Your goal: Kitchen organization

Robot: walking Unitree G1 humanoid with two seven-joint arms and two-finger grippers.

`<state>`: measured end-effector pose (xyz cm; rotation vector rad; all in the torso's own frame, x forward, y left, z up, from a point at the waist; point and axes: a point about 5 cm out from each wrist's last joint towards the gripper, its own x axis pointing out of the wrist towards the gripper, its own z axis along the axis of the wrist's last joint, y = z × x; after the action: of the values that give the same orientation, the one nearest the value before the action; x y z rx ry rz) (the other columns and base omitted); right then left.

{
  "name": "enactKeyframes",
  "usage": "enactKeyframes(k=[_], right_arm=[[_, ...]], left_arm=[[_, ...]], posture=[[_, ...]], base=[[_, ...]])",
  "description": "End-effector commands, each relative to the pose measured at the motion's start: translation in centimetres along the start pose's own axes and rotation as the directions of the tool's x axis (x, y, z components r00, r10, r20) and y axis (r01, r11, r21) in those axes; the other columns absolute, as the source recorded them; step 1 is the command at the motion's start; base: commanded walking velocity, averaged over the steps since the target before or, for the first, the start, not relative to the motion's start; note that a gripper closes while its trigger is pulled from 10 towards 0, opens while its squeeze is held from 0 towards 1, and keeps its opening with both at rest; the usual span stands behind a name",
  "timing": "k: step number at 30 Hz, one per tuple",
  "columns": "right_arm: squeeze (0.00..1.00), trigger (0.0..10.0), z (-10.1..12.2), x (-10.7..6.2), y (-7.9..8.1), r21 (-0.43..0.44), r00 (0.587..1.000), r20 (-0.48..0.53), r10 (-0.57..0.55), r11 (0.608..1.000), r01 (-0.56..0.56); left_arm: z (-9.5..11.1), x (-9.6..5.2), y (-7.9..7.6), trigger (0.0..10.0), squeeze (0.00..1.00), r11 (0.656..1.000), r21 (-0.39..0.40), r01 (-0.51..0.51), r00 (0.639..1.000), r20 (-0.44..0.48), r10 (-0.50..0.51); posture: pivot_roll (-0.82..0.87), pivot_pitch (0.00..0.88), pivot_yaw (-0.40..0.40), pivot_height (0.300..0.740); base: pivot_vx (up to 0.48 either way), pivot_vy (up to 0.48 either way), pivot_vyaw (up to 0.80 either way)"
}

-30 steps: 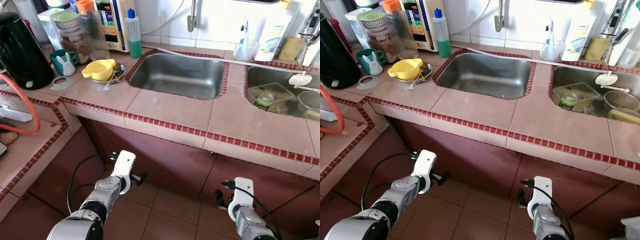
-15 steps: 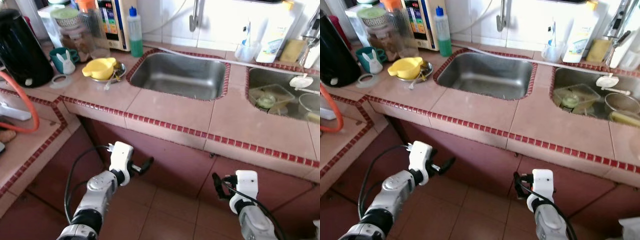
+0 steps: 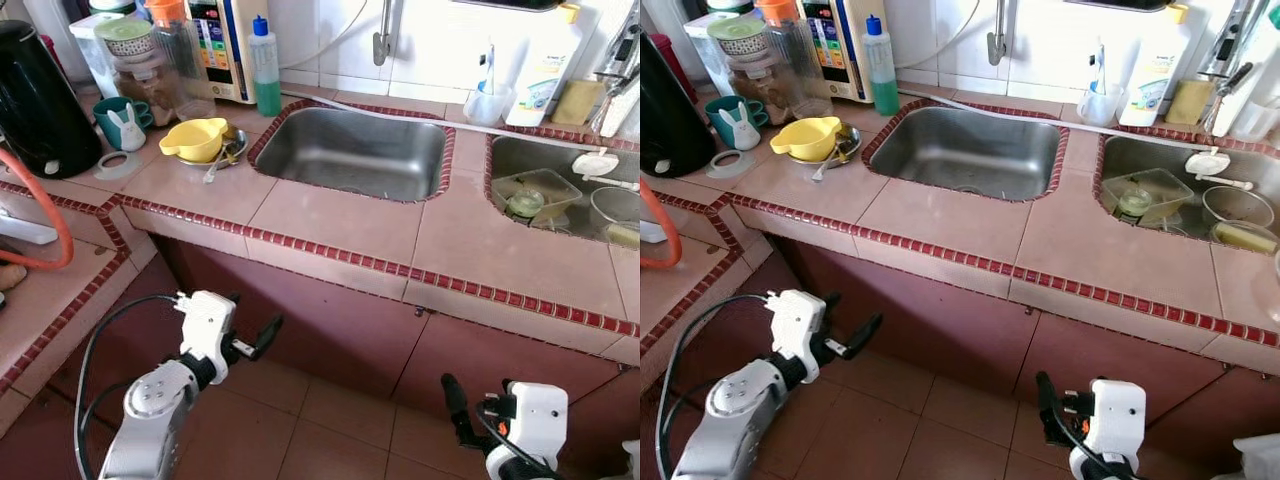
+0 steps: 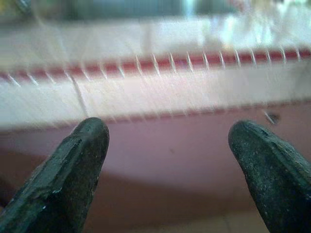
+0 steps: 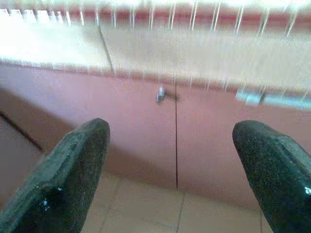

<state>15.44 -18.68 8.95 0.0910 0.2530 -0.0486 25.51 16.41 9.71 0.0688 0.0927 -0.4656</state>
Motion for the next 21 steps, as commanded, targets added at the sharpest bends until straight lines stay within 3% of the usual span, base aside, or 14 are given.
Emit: enactKeyframes(k=[1, 5, 8, 15, 21], right_arm=[[0.00, 10.0, 2.4, 0.6, 0.4, -0.020, 0.997, 0.082, 0.010, 1.000, -0.008], [0.00, 10.0, 3.8, 1.8, 1.0, -0.041, 0.991, 0.129, 0.022, 0.999, -0.017], [0.00, 10.0, 4.6, 2.7, 1.7, -0.060, 0.987, 0.151, 0.051, 0.997, -0.042], [0.00, 10.0, 5.3, 2.7, 1.9, -0.065, 0.988, 0.150, 0.036, 0.998, -0.027], [0.00, 10.0, 6.1, 3.0, 2.2, -0.060, 0.986, 0.167, 0.031, 0.998, -0.021]], left_arm=[[2.0, 0.5, -0.4, 10.0, 0.00, 1.000, 0.025, -0.003, 0.999, 0.046, 0.002], [3.3, 1.4, -1.4, 10.0, 0.00, 0.999, 0.038, 0.036, 0.996, 0.079, -0.039], [3.6, 2.9, -2.6, 10.0, 0.00, 0.993, 0.053, 0.105, 0.991, 0.084, -0.109], [4.6, 4.8, -2.9, 10.0, 0.00, 0.999, 0.001, 0.039, 0.993, 0.107, -0.039], [4.6, 4.9, -2.7, 10.0, 0.00, 0.999, -0.046, 0.010, 0.995, 0.101, -0.005]], posture=[[-0.02, 0.000, 0.060, 0.740], [-0.02, 0.000, 0.056, 0.740], [-0.01, 0.000, 0.063, 0.740], [-0.03, 0.000, 0.068, 0.740], [-0.04, 0.000, 0.064, 0.740]], base=[[0.000, 0.000, 0.00], [0.000, 0.000, 0.00], [0.000, 0.000, -0.34], [0.000, 0.000, -0.75], [0.000, 0.000, -0.74]])
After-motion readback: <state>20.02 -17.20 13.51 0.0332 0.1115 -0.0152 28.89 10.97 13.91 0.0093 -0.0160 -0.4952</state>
